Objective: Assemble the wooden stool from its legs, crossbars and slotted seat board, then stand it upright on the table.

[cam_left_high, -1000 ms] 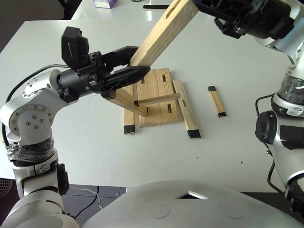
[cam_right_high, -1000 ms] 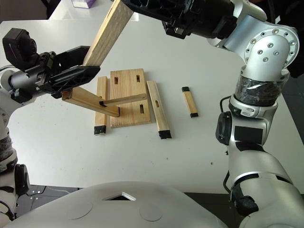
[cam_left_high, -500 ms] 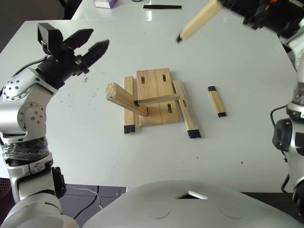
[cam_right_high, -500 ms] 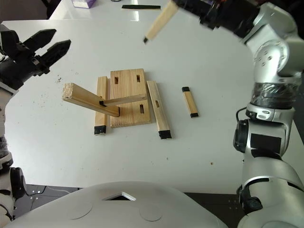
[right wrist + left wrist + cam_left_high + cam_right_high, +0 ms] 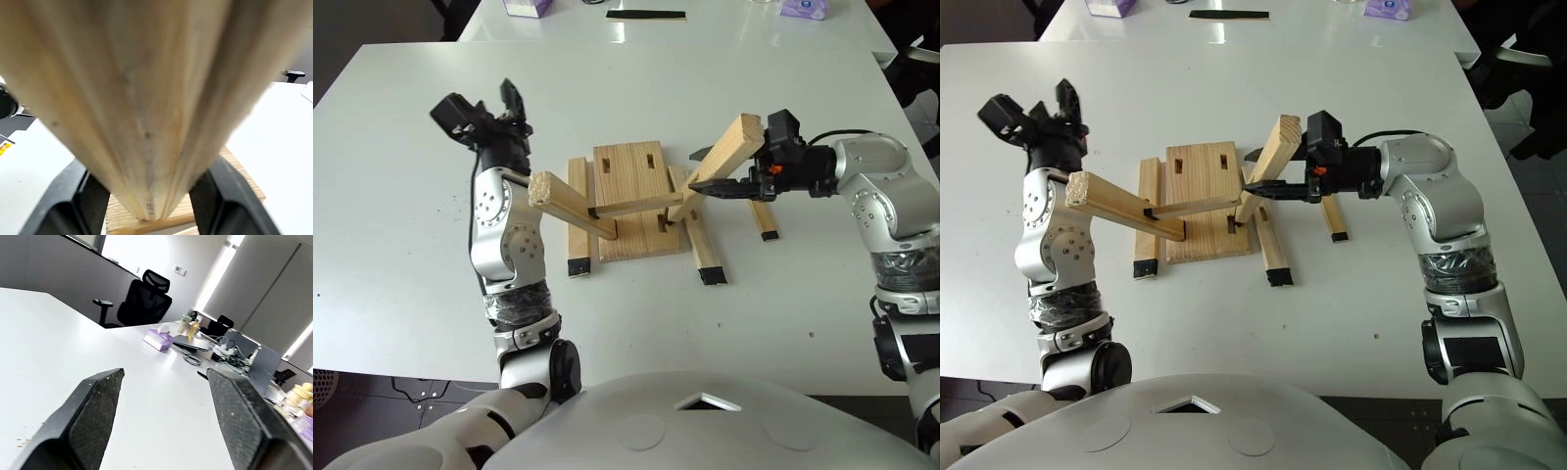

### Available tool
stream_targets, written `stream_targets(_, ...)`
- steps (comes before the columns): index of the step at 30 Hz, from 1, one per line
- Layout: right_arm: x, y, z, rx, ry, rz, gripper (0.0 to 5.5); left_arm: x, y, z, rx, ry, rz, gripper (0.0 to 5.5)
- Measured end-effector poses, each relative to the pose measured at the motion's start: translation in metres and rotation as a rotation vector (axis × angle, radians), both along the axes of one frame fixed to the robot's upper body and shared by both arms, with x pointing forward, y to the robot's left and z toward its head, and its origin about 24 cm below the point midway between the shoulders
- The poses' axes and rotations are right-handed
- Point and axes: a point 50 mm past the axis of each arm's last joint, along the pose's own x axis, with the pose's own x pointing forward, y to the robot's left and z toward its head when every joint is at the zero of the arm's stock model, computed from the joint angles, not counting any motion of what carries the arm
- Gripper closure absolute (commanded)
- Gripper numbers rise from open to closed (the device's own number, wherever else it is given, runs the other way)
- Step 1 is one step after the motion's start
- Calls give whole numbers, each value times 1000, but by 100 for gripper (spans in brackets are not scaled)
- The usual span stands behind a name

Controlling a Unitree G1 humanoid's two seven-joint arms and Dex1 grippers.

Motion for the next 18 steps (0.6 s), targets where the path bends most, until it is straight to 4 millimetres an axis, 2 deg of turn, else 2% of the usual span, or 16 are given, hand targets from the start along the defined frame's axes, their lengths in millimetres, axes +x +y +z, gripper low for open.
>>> stream_targets(8, 1, 0, -2, 18, 28, 44, 347, 0, 4, -1, 12, -8, 28, 235)
stream_targets(18, 11, -1, -9, 20, 13, 62, 347, 4, -5, -6, 48, -14, -23, 235)
